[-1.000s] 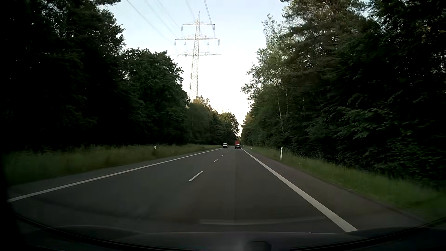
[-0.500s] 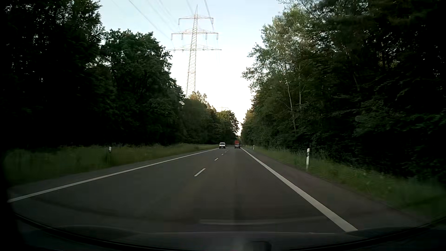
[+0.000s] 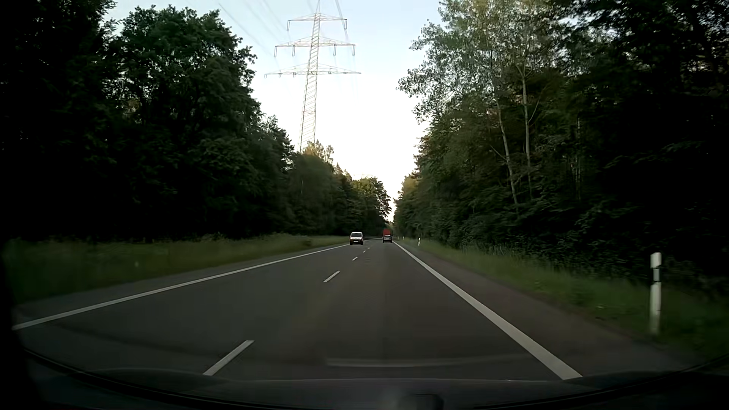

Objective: Follow the waypoints while adhering to traffic rules and regulations

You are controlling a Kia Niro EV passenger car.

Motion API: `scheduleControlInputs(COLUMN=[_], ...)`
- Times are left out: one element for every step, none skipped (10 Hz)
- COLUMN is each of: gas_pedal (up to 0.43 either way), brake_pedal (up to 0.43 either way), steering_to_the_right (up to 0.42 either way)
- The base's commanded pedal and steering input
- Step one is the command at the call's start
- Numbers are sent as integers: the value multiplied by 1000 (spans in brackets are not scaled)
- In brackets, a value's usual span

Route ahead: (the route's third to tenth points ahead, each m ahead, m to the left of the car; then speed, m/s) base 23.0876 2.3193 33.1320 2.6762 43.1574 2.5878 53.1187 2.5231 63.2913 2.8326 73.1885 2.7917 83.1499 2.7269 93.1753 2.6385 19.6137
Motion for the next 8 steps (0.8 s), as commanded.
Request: scheduleControlInputs(gas_pedal=[110,110,110,118,118,118,118,118], brake_pedal=[18,18,24,24,18,18,24,18], steering_to_the_right=[2,2,2,2,1,2,2,2])
